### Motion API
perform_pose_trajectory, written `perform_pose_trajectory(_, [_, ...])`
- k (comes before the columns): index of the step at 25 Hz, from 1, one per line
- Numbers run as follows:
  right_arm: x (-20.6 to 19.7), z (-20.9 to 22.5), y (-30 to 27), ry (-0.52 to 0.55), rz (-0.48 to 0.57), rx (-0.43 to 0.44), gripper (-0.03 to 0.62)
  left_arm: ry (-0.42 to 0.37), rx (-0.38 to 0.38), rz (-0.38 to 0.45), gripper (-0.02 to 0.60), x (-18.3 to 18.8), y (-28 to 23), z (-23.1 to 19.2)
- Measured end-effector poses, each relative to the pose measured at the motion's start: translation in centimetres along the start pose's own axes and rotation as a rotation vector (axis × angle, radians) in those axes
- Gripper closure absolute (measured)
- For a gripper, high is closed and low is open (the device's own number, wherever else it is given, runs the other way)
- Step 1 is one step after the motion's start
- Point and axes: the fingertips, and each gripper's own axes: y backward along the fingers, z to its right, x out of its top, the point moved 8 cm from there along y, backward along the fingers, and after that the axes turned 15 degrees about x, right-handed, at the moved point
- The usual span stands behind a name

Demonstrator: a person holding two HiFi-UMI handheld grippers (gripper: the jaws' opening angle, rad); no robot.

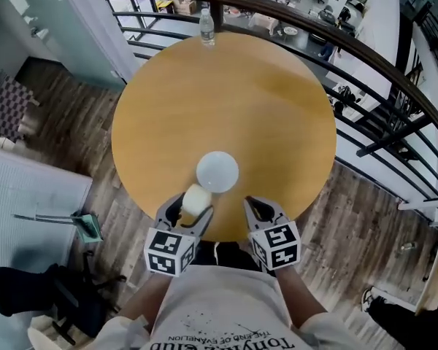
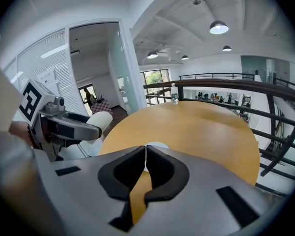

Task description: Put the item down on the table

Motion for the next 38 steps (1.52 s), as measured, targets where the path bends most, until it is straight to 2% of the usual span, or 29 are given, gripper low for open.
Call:
perform_pose_trajectory(10, [0.8, 1.4, -1.3, -0.054, 0.022, -0.069, 0.568, -0.033, -0.049, -0.043, 0.261, 0.7, -3.2, -1.5])
perform_pose_trajectory(17, [1.2, 2.2, -3.0, -0.072, 0.035, -0.071, 0.568, -0.058, -0.068, -0.081, 0.261, 0.5, -5.9, -1.9])
perform_pose_trajectory(31, [-0.3, 4.5, -7.4, -0.117, 0.029, -0.081, 0.568, -0.057, -0.081, -0.153, 0.261, -0.8, -11.0, -2.5])
perform_pose_trajectory(38, [-1.6, 5.5, -8.8, -0.139, -0.012, -0.081, 0.568, -0.065, -0.076, -0.194, 0.261, -1.7, -13.9, -2.4])
